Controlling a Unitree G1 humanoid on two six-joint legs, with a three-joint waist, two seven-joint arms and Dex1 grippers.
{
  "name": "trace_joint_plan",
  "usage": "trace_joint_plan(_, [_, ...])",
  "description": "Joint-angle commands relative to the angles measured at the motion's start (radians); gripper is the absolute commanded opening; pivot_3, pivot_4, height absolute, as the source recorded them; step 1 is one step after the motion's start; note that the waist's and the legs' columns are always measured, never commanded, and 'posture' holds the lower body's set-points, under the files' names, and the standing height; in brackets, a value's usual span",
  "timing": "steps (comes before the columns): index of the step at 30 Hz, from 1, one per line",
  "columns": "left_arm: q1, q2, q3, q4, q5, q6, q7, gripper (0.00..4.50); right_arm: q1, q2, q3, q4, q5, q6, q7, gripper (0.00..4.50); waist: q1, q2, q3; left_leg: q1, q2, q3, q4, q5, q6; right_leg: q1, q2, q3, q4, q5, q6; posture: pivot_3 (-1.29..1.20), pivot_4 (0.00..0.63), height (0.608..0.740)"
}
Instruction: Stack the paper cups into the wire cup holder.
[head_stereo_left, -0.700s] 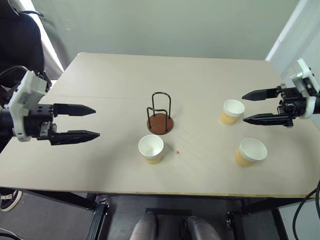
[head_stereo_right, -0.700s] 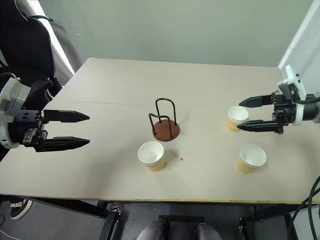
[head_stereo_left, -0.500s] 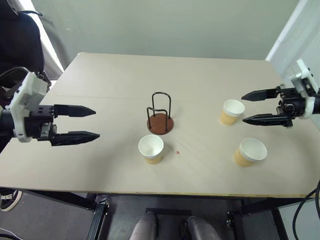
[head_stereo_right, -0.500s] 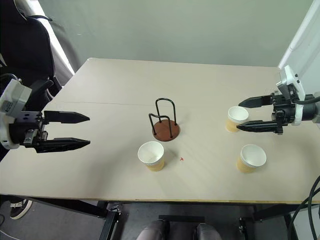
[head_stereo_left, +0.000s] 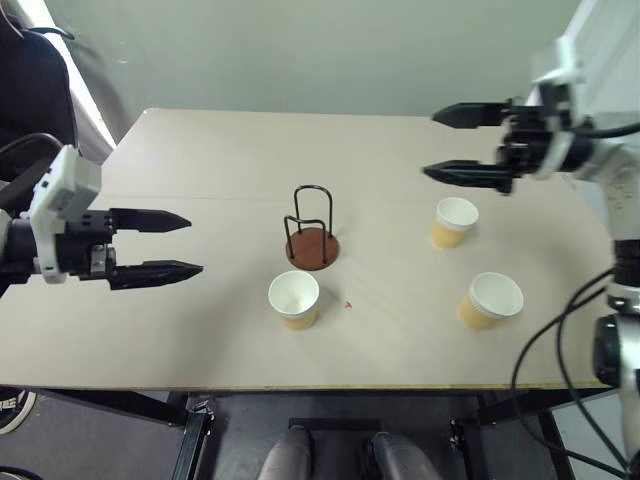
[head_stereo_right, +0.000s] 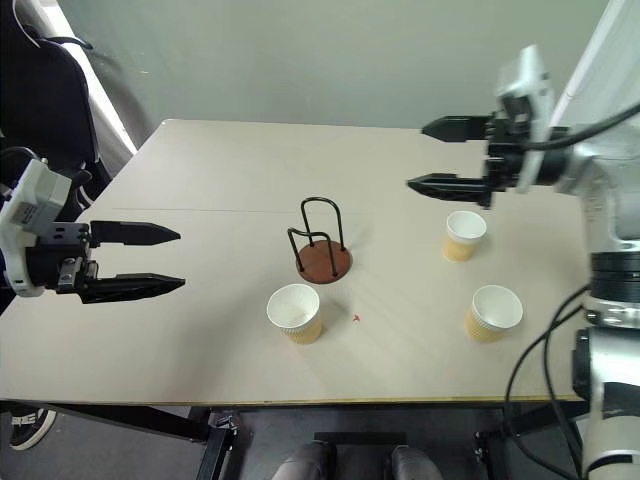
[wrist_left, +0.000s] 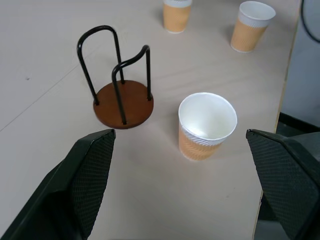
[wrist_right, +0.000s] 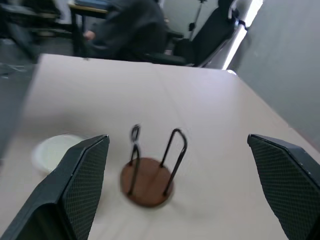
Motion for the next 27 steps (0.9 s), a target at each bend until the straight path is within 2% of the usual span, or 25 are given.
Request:
trace_joint_plan(1, [-0.014, 0.003, 0.019, -0.024, -0.008, -0.006, 0.007, 4.49, -0.007, 0.062, 0.054, -0.066, -0.044, 0.035, -0.104, 4.5, 0.001, 0.0, 0.0, -0.002, 0.0, 0.0, 0.0, 0.0, 0.0, -0.002, 0.0, 0.0, 0.0, 0.0, 0.0, 0.0, 0.15, 0.74])
trace_joint_plan(5, [0.017, 0.006, 0.049, -0.042, -0.016, 0.007, 0.011, 4.49, -0.001, 0.091, 0.104, -0.106, -0.056, 0.115, -0.138, 4.5, 0.012, 0.0, 0.0, -0.012, 0.0, 0.0, 0.001, 0.001, -0.002, -0.01, 0.0, -0.001, 0.0, 0.001, -0.001, 0.0, 0.15, 0.74])
trace_joint_plan(10, [0.06, 0.001, 0.082, -0.062, -0.02, 0.015, 0.019, 4.49, 0.01, 0.109, 0.139, -0.158, -0.047, 0.227, -0.167, 4.5, 0.012, 0.0, 0.0, -0.012, 0.0, 0.0, 0.002, 0.0, -0.004, -0.01, 0.0, -0.001, -0.001, 0.001, -0.001, 0.0, 0.15, 0.74])
trace_joint_plan(13, [0.073, -0.005, 0.091, -0.073, -0.023, 0.016, 0.028, 4.49, 0.005, 0.168, 0.152, -0.139, -0.069, 0.304, -0.258, 4.5, 0.01, 0.0, 0.0, -0.01, 0.001, 0.0, 0.001, 0.0, -0.006, -0.01, 0.001, -0.001, 0.001, 0.001, -0.002, 0.0, 0.15, 0.74])
trace_joint_plan(27, [0.112, -0.011, 0.122, -0.097, -0.036, 0.02, 0.045, 4.49, 0.072, 0.291, 0.233, -0.126, -0.139, 0.295, -0.381, 4.5, 0.008, 0.0, 0.0, -0.009, 0.004, 0.0, 0.001, 0.0, -0.009, -0.012, 0.003, -0.001, 0.003, 0.002, -0.006, 0.0, 0.15, 0.74])
